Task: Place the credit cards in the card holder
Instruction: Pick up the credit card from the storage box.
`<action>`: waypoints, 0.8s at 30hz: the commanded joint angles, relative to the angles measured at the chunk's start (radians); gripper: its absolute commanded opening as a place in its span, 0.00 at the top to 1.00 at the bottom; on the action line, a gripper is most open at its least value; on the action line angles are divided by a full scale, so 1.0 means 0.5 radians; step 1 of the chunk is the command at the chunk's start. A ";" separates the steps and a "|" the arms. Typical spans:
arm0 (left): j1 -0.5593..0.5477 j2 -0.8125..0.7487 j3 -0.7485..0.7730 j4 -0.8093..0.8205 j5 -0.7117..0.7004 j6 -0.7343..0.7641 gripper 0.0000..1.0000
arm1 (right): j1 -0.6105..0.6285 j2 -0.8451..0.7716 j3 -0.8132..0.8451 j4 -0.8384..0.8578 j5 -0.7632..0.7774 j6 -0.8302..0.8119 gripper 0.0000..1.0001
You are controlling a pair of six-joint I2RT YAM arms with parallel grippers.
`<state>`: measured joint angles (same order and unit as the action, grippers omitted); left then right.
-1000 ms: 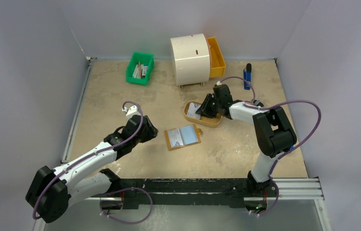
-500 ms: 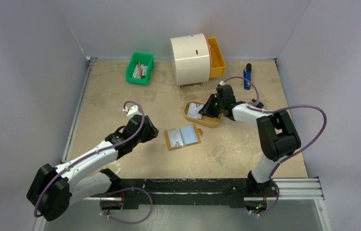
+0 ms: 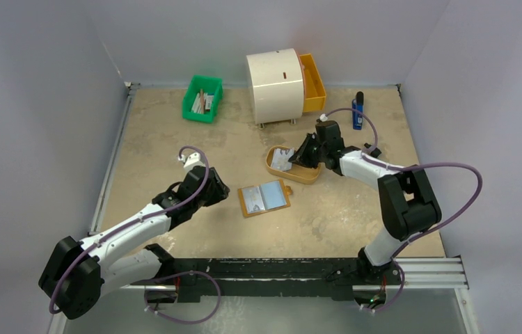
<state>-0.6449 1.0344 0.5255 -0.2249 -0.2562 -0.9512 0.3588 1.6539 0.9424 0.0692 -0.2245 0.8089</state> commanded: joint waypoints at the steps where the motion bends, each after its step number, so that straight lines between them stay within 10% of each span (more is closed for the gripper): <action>1: -0.011 -0.021 0.025 0.091 0.010 -0.035 0.60 | -0.011 -0.073 0.008 -0.039 -0.026 0.005 1.00; 24: -0.011 -0.116 0.031 0.032 -0.007 -0.050 0.60 | -0.024 -0.485 0.130 -0.298 -0.223 0.938 1.00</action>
<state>-0.6449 0.9958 0.5255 -0.2268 -0.2569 -0.9611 0.3519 1.4422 0.9764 -0.0551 -0.3069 1.2163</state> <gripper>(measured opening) 0.406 0.005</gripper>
